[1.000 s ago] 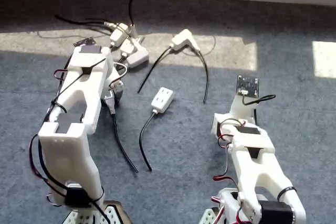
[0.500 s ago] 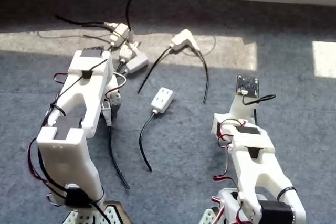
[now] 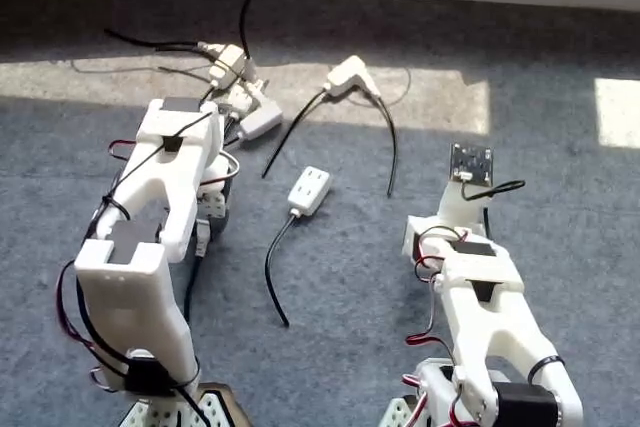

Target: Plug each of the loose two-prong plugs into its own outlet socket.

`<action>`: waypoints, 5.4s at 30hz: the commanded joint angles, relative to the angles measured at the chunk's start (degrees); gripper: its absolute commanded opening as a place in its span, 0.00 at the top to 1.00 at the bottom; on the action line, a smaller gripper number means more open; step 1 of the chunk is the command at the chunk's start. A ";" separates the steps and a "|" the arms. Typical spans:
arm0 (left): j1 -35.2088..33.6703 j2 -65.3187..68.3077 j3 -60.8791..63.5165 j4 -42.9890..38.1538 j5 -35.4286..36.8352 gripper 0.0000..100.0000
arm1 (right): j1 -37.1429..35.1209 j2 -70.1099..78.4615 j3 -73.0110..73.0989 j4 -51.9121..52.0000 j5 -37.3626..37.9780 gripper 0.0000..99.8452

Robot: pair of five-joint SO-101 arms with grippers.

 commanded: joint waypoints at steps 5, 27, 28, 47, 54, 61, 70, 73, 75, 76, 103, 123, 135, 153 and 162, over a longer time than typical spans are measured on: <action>1.27 0.04 -0.22 2.29 -8.35 0.87 | -0.66 -1.63 0.04 -0.92 -0.18 0.79; 1.80 0.22 -14.20 12.57 -10.11 0.84 | -0.66 -1.54 0.13 -2.86 -0.18 0.79; 2.24 0.40 -13.58 12.48 -10.11 0.84 | -0.75 -1.54 0.13 -2.86 -0.18 0.79; -5.85 0.57 -4.09 -1.67 -10.29 0.84 | -0.75 -1.54 0.22 -2.86 -0.18 0.79; -5.32 0.48 -5.05 -3.25 -10.29 0.84 | -0.75 -1.54 0.22 -2.86 -0.18 0.79; -4.79 0.31 -5.23 -3.52 -10.20 0.84 | -0.75 -1.54 0.22 -2.86 -0.18 0.79; 0.92 0.22 -5.23 -3.34 -10.20 1.00 | -0.75 -1.54 0.22 -2.86 -0.18 0.79; 1.98 0.57 -5.23 -3.43 -10.02 0.99 | -0.75 -1.54 0.22 -2.86 -0.18 0.79; 1.98 0.57 -5.23 -3.52 -10.02 0.99 | -0.75 -1.54 0.22 -2.86 -0.18 0.79; 1.80 0.57 -5.23 -3.52 -10.02 0.99 | -0.75 -1.54 0.22 -2.86 -0.18 0.79; 8.75 -15.16 -41.01 13.63 -10.29 1.00 | -0.75 -1.54 0.22 -2.86 -0.18 0.79; 14.20 -82.51 54.55 -54.33 -8.88 1.00 | -0.75 -1.54 0.22 -2.86 -0.18 0.79; 20.00 -99.03 84.88 -94.33 10.90 1.00 | -0.40 -2.15 -0.13 -2.86 -0.35 0.79; 27.47 -103.34 93.93 -106.46 -1.41 1.00 | -7.52 -3.47 -24.40 -2.51 -0.53 0.99; 29.93 -103.25 93.93 -104.00 -1.49 1.00 | -19.12 -28.00 -31.43 15.25 0.09 0.99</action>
